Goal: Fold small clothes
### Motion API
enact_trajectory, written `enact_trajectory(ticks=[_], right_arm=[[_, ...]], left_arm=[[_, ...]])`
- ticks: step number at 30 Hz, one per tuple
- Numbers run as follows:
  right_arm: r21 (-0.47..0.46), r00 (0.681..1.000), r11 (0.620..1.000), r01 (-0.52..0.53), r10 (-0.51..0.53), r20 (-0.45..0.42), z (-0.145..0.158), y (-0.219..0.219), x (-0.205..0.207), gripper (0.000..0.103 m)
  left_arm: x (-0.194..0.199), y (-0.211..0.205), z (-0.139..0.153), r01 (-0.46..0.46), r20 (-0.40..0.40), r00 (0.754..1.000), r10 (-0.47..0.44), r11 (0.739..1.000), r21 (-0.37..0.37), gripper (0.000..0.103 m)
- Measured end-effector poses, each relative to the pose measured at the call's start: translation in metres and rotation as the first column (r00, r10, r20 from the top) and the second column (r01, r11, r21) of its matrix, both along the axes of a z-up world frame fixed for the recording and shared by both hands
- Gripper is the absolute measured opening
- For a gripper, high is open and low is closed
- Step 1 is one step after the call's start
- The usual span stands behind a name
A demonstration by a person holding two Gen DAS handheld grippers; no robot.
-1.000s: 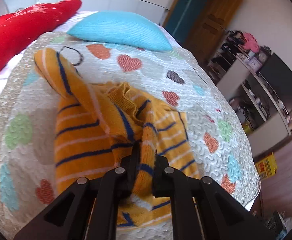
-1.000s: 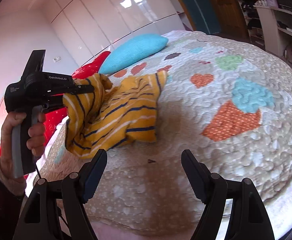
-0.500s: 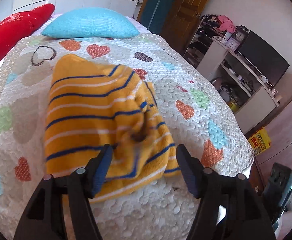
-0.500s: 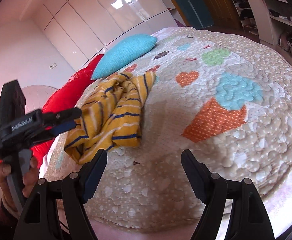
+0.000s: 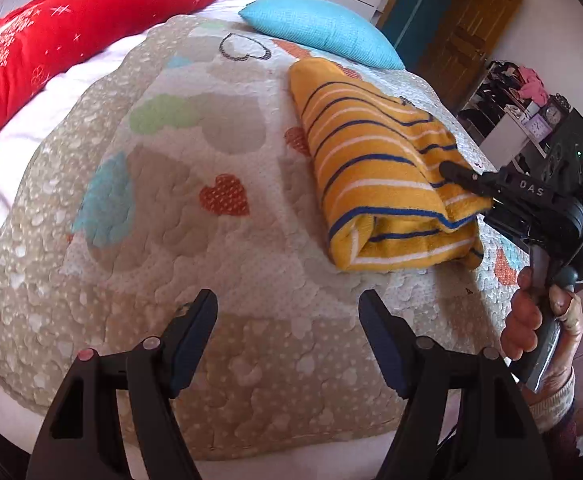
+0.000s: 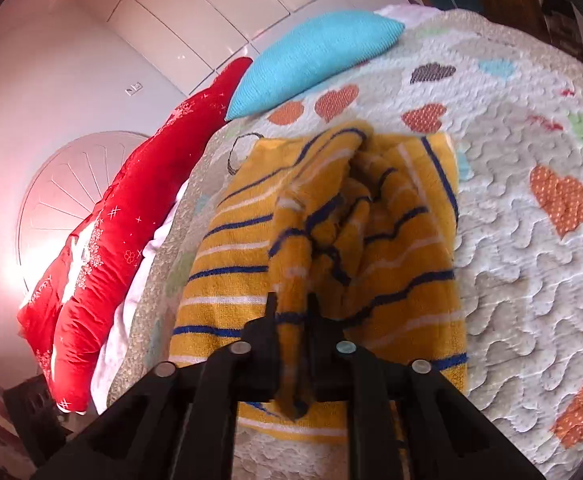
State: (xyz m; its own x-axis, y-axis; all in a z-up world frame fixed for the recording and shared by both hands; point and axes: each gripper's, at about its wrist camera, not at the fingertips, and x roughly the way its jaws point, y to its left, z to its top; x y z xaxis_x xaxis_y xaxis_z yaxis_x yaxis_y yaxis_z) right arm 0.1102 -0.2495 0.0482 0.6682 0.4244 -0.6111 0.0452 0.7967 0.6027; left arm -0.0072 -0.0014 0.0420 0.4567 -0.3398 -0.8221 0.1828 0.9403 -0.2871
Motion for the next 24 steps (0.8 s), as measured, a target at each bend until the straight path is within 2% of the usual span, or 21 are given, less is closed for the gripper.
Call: enact_trajectory(ticks=[3,6,8,12,14,16,17,18,19,22,24], right_arm=[[0.044,0.998,0.999,0.021,-0.024,0.062,0.009,-0.013,-0.025,0.01],[0.056,0.994,0.995,0.08,-0.084,0.072,0.01,-0.034,-0.056,0.008],[0.046,0.994,0.994,0.099,-0.101,0.051,0.002,-0.043,-0.066,0.001],[-0.046,0.988,0.989,0.144,-0.146,-0.044,-0.02,-0.054,-0.074,0.002],[-0.071,0.985,0.983,0.172,-0.173,-0.009,-0.011,-0.06,-0.081,0.004],[-0.025,0.985,0.987,0.16,-0.158,0.068,0.009,-0.065,-0.084,0.006],[-0.002,0.985,0.989,0.147,-0.146,0.093,0.018,-0.065,-0.081,0.022],[0.013,0.985,0.991,0.133,-0.134,0.107,0.025,-0.064,-0.075,0.033],[0.025,0.986,0.993,0.116,-0.118,0.117,0.03,-0.061,-0.067,0.052],[-0.006,0.992,0.998,0.067,-0.066,0.106,0.032,-0.042,-0.029,0.054],[-0.04,0.998,0.999,0.025,-0.023,0.05,0.021,-0.026,0.001,0.053]], left_arm=[[-0.003,0.011,-0.002,-0.018,-0.005,1.0,0.018,1.0,-0.002,0.072],[-0.005,0.016,-0.003,-0.036,-0.006,0.999,0.036,0.999,-0.002,0.072],[-0.004,0.016,-0.006,-0.042,-0.015,0.999,0.042,0.999,-0.013,0.072],[-0.006,0.006,-0.014,-0.044,-0.046,0.998,0.043,0.999,-0.022,0.072],[-0.009,0.0,-0.015,-0.034,-0.044,0.998,0.034,0.999,-0.017,0.072],[-0.012,-0.003,-0.015,-0.031,-0.037,0.999,0.03,0.999,-0.008,0.072],[-0.012,-0.004,-0.015,-0.031,-0.039,0.999,0.031,1.0,-0.006,0.072],[-0.011,-0.005,-0.016,-0.032,-0.043,0.999,0.031,0.999,-0.007,0.072],[-0.011,-0.005,-0.016,-0.034,-0.047,0.998,0.034,0.999,-0.01,0.072],[-0.012,-0.004,-0.016,-0.042,-0.05,0.998,0.041,0.999,-0.023,0.072],[-0.015,-0.005,-0.016,-0.04,-0.052,0.998,0.039,0.999,-0.022,0.072]])
